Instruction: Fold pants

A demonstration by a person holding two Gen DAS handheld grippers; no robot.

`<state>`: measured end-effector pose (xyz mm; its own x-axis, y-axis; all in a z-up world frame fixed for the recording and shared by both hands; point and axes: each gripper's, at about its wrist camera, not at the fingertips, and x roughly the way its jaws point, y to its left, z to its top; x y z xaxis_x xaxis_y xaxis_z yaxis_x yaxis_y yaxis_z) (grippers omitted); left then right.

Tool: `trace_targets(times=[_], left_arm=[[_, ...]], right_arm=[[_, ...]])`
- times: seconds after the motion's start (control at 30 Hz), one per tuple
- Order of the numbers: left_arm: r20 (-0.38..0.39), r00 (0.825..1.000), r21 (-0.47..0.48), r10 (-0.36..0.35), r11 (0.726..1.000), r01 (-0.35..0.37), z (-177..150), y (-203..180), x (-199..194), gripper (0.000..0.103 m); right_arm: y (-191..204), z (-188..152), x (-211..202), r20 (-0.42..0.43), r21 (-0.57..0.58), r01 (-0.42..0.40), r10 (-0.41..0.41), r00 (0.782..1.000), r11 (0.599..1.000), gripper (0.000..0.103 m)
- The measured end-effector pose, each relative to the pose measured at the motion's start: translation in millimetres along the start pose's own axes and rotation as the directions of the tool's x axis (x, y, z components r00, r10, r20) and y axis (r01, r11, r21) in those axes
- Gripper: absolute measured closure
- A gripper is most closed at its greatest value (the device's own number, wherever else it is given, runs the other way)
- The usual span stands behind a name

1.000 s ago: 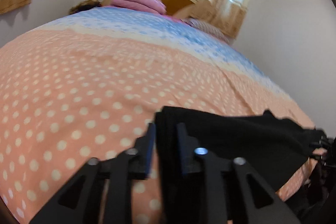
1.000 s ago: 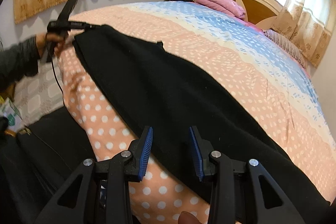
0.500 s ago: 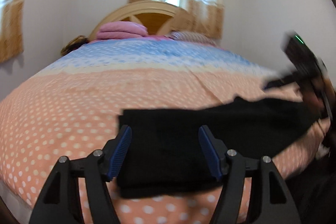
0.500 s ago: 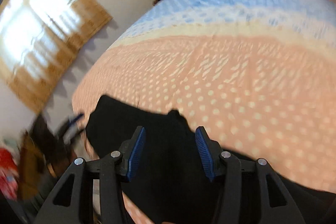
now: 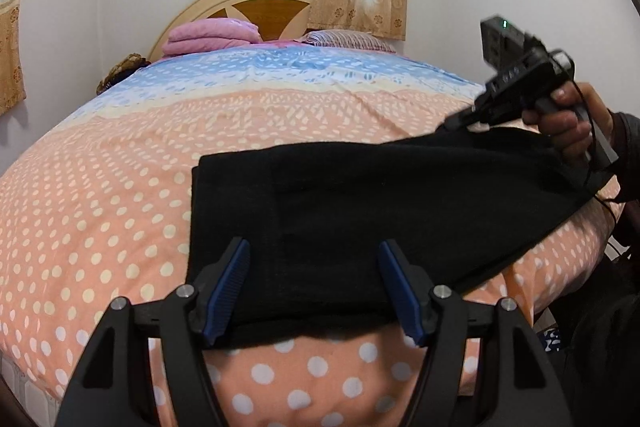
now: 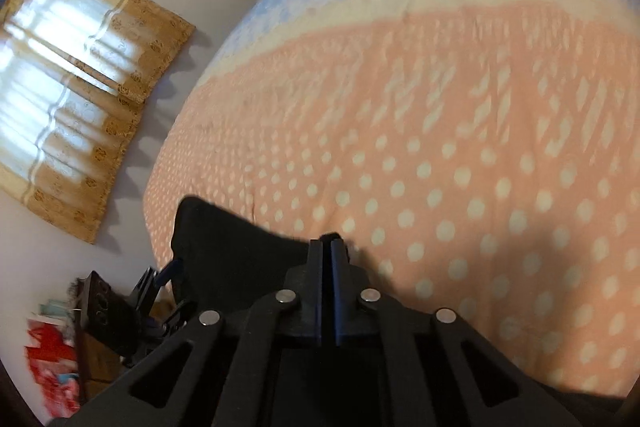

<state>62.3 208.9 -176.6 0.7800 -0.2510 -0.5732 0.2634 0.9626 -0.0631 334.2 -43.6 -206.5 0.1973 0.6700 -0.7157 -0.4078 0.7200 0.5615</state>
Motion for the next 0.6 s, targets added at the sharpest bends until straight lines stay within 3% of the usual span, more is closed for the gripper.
trace_targets(times=[0.07, 0.27, 0.47, 0.53, 0.57, 0.6], left_arm=[[0.002, 1.0, 0.001, -0.008, 1.0, 0.008, -1, -4, 1, 0.03], [0.008, 1.0, 0.002, 0.0, 1.0, 0.0, -3, -14, 4, 0.018], [-0.017, 0.999, 0.011, 0.034, 0.999, -0.034, 4, -23, -3, 0.018], [-0.001, 1.0, 0.007, 0.027, 1.0, -0.027, 9, -30, -10, 0.018], [0.003, 1.0, 0.009, 0.024, 1.0, -0.024, 12, -33, -11, 0.018], [0.009, 1.0, 0.015, 0.014, 1.0, -0.015, 15, -39, -12, 0.018]], right_arm=[[4, 7, -10, 0.056, -0.013, 0.05, -0.049, 0.997, 0.999, 0.101], [-6, 7, 25, 0.024, -0.046, 0.177, -0.176, 0.984, 0.983, 0.102], [-13, -2, 0, 0.068, -0.052, 0.11, -0.106, 0.992, 0.993, 0.098], [-15, -13, -30, 0.116, -0.07, 0.139, -0.13, 0.985, 0.988, 0.082], [-19, -22, -50, 0.137, -0.075, 0.152, -0.141, 0.98, 0.985, 0.059], [-24, -32, -69, 0.157, -0.072, 0.164, -0.151, 0.976, 0.984, 0.049]])
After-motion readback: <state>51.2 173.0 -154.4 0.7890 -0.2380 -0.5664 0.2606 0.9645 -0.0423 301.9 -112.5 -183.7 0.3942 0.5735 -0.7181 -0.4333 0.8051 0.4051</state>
